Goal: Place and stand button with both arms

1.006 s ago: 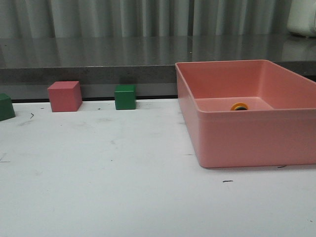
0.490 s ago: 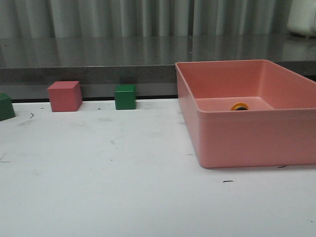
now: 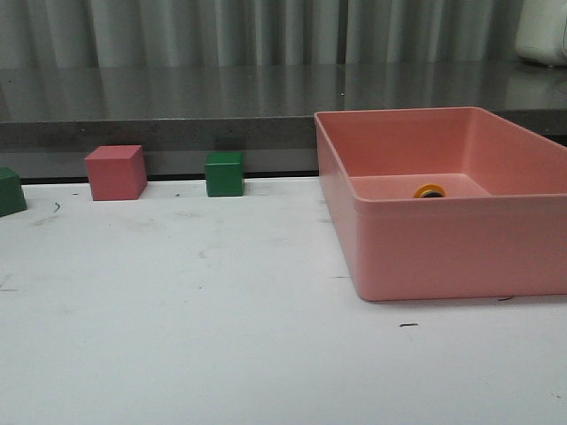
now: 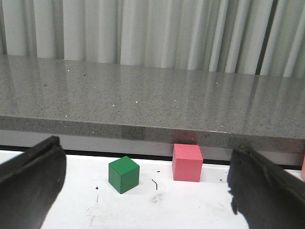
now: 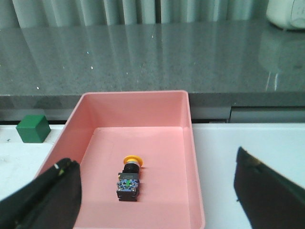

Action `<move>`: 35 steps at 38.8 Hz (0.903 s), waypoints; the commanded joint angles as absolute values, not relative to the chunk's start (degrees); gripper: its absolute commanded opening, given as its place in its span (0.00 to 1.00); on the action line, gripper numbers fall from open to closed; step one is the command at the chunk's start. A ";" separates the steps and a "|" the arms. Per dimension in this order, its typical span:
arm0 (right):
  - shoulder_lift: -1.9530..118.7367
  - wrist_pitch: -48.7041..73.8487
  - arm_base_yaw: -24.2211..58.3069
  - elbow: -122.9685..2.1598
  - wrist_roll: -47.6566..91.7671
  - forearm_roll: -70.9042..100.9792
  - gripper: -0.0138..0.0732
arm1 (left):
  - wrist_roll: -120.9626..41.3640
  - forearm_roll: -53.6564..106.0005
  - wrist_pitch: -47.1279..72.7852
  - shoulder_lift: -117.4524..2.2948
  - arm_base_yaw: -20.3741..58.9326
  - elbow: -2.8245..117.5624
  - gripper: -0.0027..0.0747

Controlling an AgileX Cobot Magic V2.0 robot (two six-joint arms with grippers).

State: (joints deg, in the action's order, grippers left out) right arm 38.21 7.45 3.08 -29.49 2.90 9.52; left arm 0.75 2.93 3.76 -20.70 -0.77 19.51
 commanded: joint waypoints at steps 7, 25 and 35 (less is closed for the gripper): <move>55.29 5.73 3.39 -42.03 3.21 12.40 0.92 | 0.90 2.91 -1.07 -21.45 -0.40 21.68 0.89; 81.81 21.37 11.86 -63.53 3.21 12.40 0.92 | 0.90 2.91 -1.07 -21.45 -0.40 21.68 0.89; 92.41 30.33 11.59 -73.45 -1.11 11.49 0.92 | 0.90 2.91 -1.07 -21.45 -0.40 21.68 0.89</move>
State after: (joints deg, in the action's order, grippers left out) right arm 91.89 30.41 11.87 -69.25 1.06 12.07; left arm 0.75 2.93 3.76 -20.70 -0.77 19.61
